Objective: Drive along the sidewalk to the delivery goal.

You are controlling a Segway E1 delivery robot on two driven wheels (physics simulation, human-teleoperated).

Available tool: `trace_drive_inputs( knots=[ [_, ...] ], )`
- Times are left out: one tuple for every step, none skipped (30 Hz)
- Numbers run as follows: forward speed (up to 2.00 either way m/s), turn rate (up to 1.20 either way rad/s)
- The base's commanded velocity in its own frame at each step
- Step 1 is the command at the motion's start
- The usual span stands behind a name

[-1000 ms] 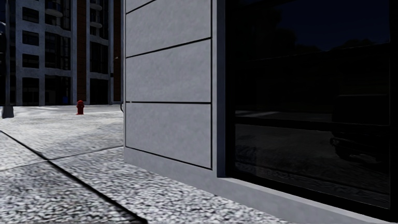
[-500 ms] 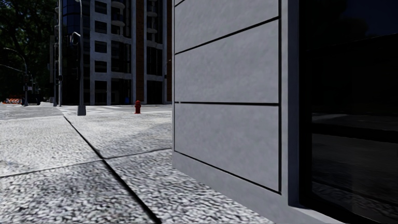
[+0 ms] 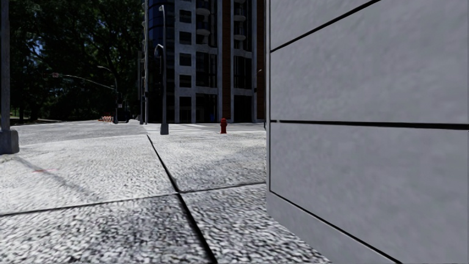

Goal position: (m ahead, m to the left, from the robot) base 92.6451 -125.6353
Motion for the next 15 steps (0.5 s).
trace_drive_inputs(
  knots=[
    [0.85,0.65],
    [0.85,0.65],
    [0.85,0.65],
    [0.85,0.65],
    [0.85,0.65],
    [0.85,0.65],
    [0.85,0.65],
    [0.85,0.65],
    [0.85,0.65],
    [0.85,0.65],
    [0.85,0.65],
    [0.85,0.65],
    [0.85,0.65],
    [0.85,0.42],
    [0.85,0.42]
  ],
)
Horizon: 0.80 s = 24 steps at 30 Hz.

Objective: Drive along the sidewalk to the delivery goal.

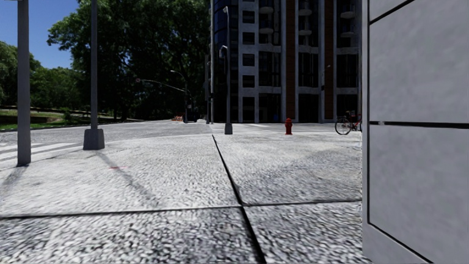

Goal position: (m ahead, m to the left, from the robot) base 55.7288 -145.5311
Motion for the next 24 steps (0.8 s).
trace_drive_inputs(
  knots=[
    [0.85,0.00],
    [0.85,0.00],
    [0.85,0.00],
    [0.85,0.00],
    [0.85,0.00],
    [0.91,0.00],
    [0.91,0.00],
    [1.02,0.00],
    [1.05,0.00],
    [1.06,0.00],
    [1.07,0.00],
    [1.11,0.00],
    [1.11,0.00],
    [1.16,0.00],
    [1.39,0.00],
    [2.00,0.00],
    [2.00,0.00],
    [2.00,0.00],
    [2.00,0.00],
    [2.00,0.00],
    [2.00,0.00],
    [2.00,0.00],
    [2.00,0.00],
    [2.00,0.00]
  ],
)
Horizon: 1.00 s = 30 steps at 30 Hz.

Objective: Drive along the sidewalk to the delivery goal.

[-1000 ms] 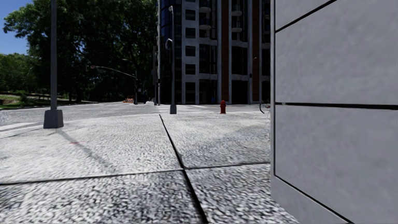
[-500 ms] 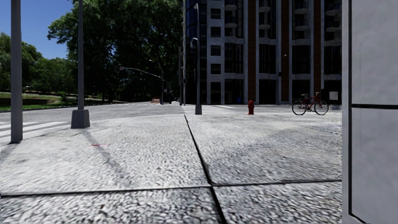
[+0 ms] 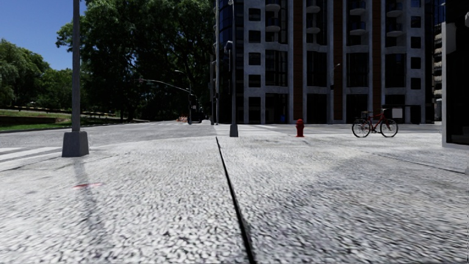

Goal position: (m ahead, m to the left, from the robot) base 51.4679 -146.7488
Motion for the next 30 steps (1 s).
trace_drive_inputs(
  knots=[
    [2.00,0.00],
    [2.00,0.00],
    [2.00,0.00],
    [2.00,0.00],
    [2.00,0.00],
    [2.00,0.00],
    [2.00,0.00],
    [2.00,0.00],
    [2.00,0.00],
    [2.00,0.00],
    [2.00,0.00],
    [2.00,-0.07],
    [2.00,-0.07],
    [2.00,-0.12],
    [2.00,-0.24],
    [2.00,-0.31],
    [2.00,-0.34],
    [2.00,-0.36],
    [2.00,-0.36],
    [2.00,-0.37],
    [2.00,-0.37],
    [2.00,-0.37],
    [2.00,-0.39],
    [2.00,-0.41],
    [2.00,-0.42],
    [2.00,-0.42],
    [2.00,-0.42],
    [2.00,-0.42],
    [2.00,-0.42],
    [2.00,-0.42]
  ],
)
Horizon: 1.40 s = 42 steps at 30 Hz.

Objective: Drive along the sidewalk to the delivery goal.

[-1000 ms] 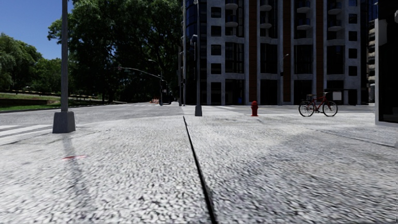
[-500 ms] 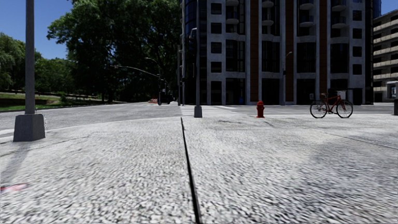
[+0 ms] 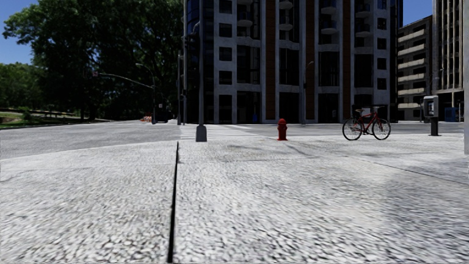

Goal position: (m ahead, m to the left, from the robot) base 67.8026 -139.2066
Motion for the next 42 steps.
trace_drive_inputs(
  knots=[
    [2.00,-0.42],
    [2.00,-0.42],
    [2.00,-0.42],
    [2.00,-0.42],
    [2.00,-0.42],
    [2.00,-0.42],
    [2.00,-0.42],
    [2.00,-0.42],
    [2.00,-0.42],
    [2.00,-0.42],
    [2.00,-0.42],
    [2.00,-0.42],
    [2.00,-0.42],
    [2.00,-0.42],
    [2.00,-0.42],
    [2.00,-0.42],
    [2.00,-0.42],
    [2.00,-0.41],
    [2.00,-0.41],
    [2.00,-0.41],
    [2.00,-0.41],
    [2.00,-0.41],
    [2.00,-0.41],
    [2.00,-0.41],
    [2.00,-0.41],
    [2.00,-0.40],
    [2.00,-0.40],
    [2.00,-0.40],
    [2.00,-0.40],
    [2.00,-0.40],
    [2.00,-0.40],
    [2.00,-0.40],
    [2.00,-0.40],
    [2.00,-0.40],
    [2.00,-0.40],
    [2.00,-0.39],
    [2.00,-0.39],
    [2.00,-0.39],
    [2.00,-0.38],
    [2.00,-0.38],
    [2.00,-0.38],
    [2.00,-0.38]
  ],
)
